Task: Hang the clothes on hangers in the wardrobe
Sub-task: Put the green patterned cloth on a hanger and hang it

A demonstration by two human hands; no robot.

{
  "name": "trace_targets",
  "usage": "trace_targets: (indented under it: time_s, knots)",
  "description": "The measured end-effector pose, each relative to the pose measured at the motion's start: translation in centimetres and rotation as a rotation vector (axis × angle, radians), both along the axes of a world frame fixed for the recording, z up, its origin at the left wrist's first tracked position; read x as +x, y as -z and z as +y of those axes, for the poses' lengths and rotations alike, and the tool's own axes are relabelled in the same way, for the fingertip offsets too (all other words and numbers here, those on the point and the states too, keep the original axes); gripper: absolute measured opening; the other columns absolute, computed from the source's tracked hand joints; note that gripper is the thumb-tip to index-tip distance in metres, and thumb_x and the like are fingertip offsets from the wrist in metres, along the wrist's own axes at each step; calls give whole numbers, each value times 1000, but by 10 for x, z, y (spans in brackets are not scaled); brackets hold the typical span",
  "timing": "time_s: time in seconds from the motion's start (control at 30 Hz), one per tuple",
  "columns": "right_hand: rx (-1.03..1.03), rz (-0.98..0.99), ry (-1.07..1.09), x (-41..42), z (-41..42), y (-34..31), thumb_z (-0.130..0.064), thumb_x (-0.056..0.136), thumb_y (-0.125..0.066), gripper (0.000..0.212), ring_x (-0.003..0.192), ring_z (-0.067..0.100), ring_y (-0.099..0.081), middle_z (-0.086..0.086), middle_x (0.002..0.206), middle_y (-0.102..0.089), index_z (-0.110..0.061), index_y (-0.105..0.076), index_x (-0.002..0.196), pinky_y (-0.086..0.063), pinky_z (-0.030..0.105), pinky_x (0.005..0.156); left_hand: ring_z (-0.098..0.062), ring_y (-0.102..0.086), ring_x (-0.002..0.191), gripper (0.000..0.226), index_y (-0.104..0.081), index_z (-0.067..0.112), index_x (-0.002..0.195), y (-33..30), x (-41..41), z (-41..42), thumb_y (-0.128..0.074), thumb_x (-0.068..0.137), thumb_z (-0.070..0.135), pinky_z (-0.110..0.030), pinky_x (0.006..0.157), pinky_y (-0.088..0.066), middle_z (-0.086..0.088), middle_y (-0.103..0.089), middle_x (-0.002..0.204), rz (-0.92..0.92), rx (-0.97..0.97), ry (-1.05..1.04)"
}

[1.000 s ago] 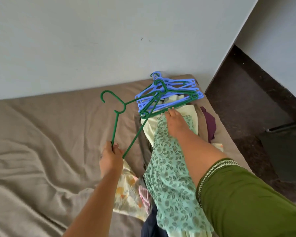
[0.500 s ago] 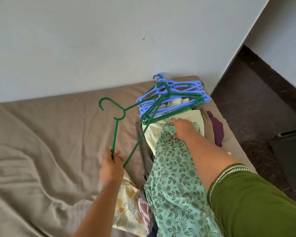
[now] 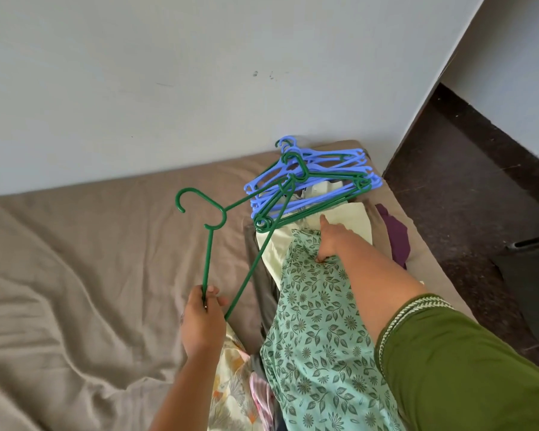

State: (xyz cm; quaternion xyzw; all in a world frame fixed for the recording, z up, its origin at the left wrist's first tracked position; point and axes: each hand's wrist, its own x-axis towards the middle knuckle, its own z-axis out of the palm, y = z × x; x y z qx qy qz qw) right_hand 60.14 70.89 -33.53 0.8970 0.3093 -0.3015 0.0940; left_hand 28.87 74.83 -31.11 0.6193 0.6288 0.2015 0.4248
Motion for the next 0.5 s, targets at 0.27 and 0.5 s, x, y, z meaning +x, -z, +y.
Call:
trace_targets:
  time_s: [0.27, 0.5]
  knots:
    - [-25, -125, -192, -28, -11, -44, -35, 74, -70, 46, 127, 28, -31, 8, 116, -50, -19, -55, 115, -24, 50, 110, -21, -65, 82, 20, -58, 22, 96, -23, 2, 0, -38, 101, 20, -37, 69, -54, 6, -67, 83, -53, -58, 4]
    - [144, 334, 118, -60, -51, -155, -24, 78, -70, 81, 107, 24, -46, 13, 139, -40, -2, -28, 144, -46, 34, 82, -20, -66, 82, 17, -58, 26, 95, -92, -16, -18, -44, 100, 19, -39, 74, -55, 3, -70, 83, -116, -111, 95]
